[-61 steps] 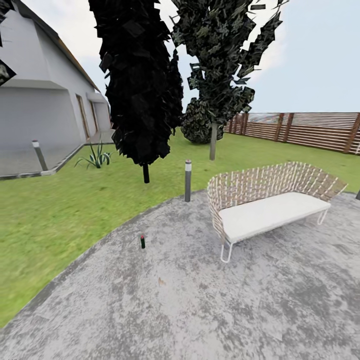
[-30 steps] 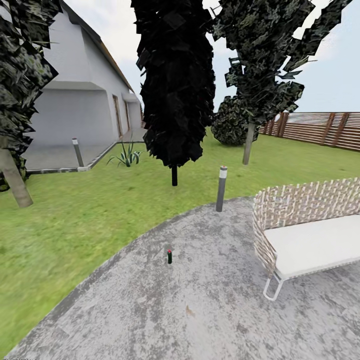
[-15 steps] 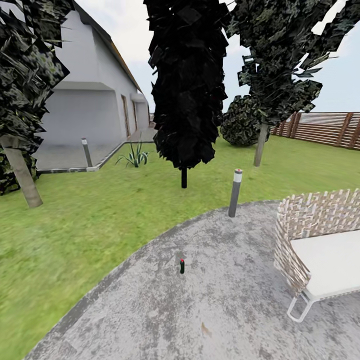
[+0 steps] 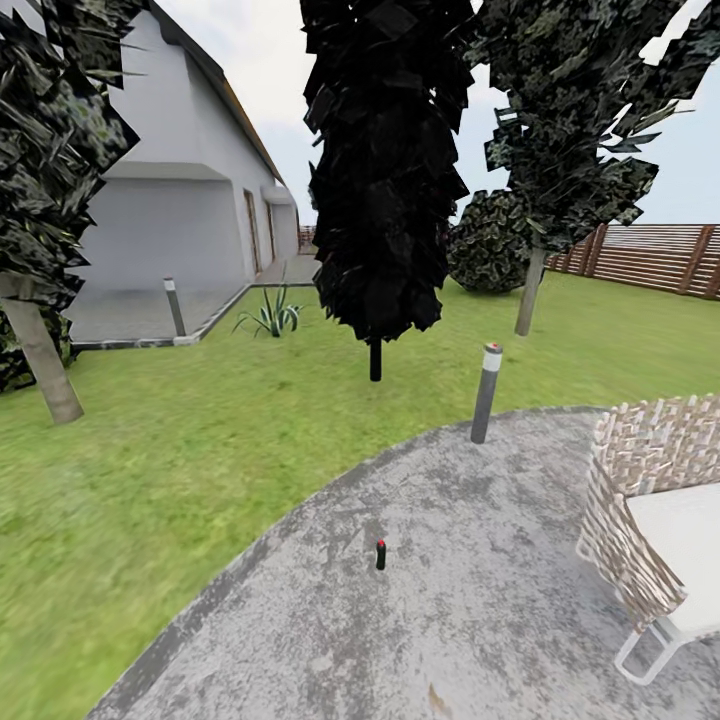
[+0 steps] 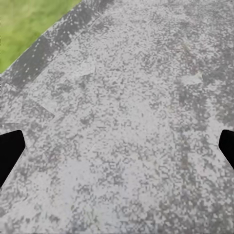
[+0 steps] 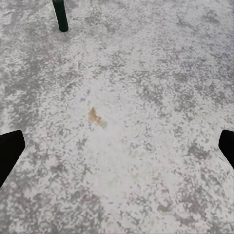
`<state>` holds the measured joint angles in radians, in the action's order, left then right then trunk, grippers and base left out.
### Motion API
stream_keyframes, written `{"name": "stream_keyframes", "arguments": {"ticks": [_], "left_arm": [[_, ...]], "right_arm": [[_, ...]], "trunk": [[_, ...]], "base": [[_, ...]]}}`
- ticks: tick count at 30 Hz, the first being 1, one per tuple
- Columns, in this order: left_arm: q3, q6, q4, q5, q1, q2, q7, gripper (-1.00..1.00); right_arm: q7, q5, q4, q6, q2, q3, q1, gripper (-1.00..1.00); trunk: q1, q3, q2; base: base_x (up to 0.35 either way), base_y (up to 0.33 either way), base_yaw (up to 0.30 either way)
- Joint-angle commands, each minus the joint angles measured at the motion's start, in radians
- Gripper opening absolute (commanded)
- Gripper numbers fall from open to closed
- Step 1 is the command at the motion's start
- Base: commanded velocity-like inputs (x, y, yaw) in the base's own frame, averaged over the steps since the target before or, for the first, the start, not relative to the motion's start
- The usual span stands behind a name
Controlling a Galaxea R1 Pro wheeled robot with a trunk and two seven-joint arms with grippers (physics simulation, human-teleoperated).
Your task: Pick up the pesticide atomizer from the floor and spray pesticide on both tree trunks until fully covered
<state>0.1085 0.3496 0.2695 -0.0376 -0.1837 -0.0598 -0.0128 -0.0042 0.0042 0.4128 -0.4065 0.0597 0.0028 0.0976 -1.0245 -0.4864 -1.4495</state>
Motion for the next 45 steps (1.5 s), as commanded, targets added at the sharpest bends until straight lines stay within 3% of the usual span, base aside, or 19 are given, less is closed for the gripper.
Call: {"name": "stream_keyframes", "arguments": {"ticks": [1,33,45], "left_arm": [[-0.001,0.003,-0.001,-0.004,-0.001,0.0,-0.001,1.0],[-0.001,0.003,-0.001,-0.004,-0.001,0.0,-0.001,1.0],[-0.001,0.004,-0.001,-0.005,-0.001,0.0,-0.001,1.0]], "right_arm": [[0.0,0.0,0.0,-0.003,0.0,0.0,0.001,1.0],[0.0,0.0,0.0,-0.003,0.0,0.0,0.001,1.0],[0.0,0.0,-0.001,-0.003,0.0,0.0,0.001,1.0]], "trunk": [[0.0,-0.001,0.0],[0.0,-0.001,0.0],[0.0,0.005,0.0]], "base": [[0.287,0.22,0.0],[0.287,0.225,-0.001],[0.281,0.234,-0.221]]}}
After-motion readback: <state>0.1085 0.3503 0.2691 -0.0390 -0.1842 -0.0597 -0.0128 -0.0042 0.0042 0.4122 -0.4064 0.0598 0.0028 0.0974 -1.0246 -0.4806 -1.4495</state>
